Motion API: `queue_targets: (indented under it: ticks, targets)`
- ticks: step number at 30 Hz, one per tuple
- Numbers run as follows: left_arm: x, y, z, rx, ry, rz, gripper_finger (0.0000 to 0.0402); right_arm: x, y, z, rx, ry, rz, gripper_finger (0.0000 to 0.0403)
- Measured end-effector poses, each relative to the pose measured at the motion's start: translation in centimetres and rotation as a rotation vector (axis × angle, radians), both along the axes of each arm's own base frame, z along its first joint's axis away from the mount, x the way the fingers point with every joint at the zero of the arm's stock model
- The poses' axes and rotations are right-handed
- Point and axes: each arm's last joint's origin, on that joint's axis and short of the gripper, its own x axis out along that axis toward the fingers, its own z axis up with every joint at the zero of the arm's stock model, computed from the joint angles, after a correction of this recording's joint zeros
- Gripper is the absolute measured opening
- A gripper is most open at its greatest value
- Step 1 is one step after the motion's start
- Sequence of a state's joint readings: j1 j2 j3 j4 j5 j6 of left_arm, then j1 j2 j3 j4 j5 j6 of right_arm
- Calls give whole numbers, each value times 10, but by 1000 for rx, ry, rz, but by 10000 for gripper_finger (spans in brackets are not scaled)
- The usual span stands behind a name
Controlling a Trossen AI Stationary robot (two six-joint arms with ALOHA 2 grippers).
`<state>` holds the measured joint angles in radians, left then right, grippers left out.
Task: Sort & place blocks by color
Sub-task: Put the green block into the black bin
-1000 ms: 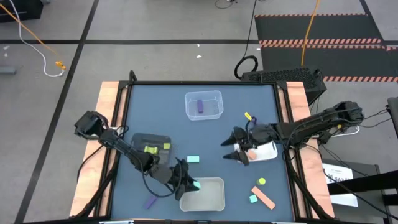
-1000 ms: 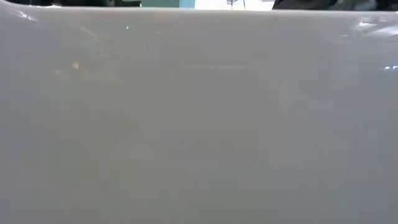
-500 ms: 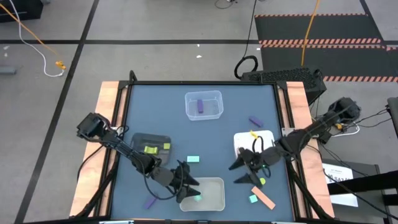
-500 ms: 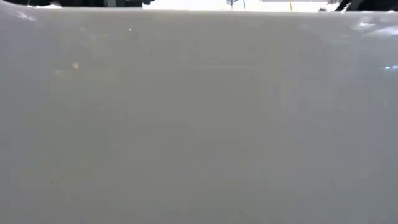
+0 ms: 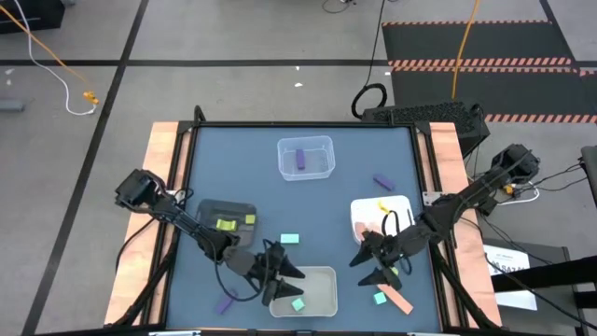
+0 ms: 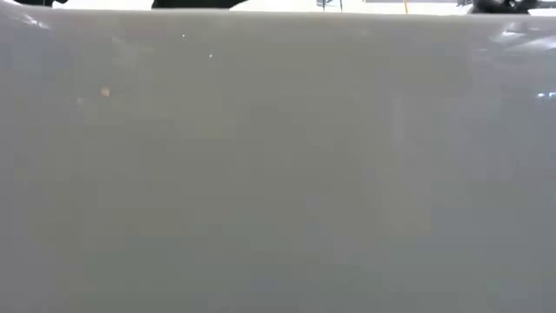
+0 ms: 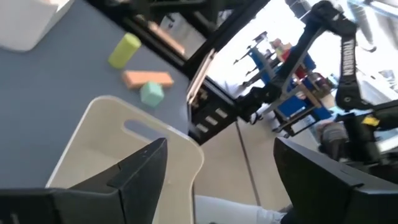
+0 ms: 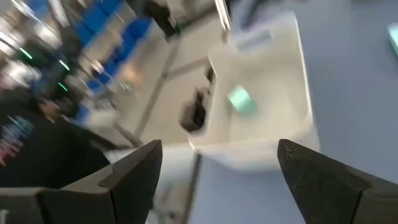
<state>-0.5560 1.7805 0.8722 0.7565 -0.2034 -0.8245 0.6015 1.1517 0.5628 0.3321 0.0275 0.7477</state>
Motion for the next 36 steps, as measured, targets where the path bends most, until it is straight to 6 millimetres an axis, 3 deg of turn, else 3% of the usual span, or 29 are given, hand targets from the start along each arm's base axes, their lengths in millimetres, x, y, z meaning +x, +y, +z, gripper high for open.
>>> queue_targets:
  ticks: [3, 8, 11, 14, 20, 23, 28, 36]
  targets:
    - [1, 1, 2, 14, -23, 0, 282, 0, 2, 3, -49, 61, 11, 308]
    - [4, 6, 2, 18, -33, 18, 274, 8, 8, 41, -231, 25, 50, 308]
    - [4, 7, 2, 19, -33, 23, 275, 3, 7, 52, -377, 108, 30, 308]
    - [4, 6, 2, 19, -33, 20, 274, -8, 2, 45, -433, 302, -27, 308]
    - [7, 11, 2, 40, -41, 34, 275, -33, 2, 28, -355, 666, -140, 308]
    - [9, 16, 3, 61, -47, 46, 275, -41, 11, 23, -374, 700, -121, 308]
    - [12, 22, 3, 102, -60, 56, 276, -48, 32, 9, -564, 666, 63, 308]
    - [13, 23, 3, 113, -63, 59, 276, -47, 49, -20, -725, 712, 161, 308]
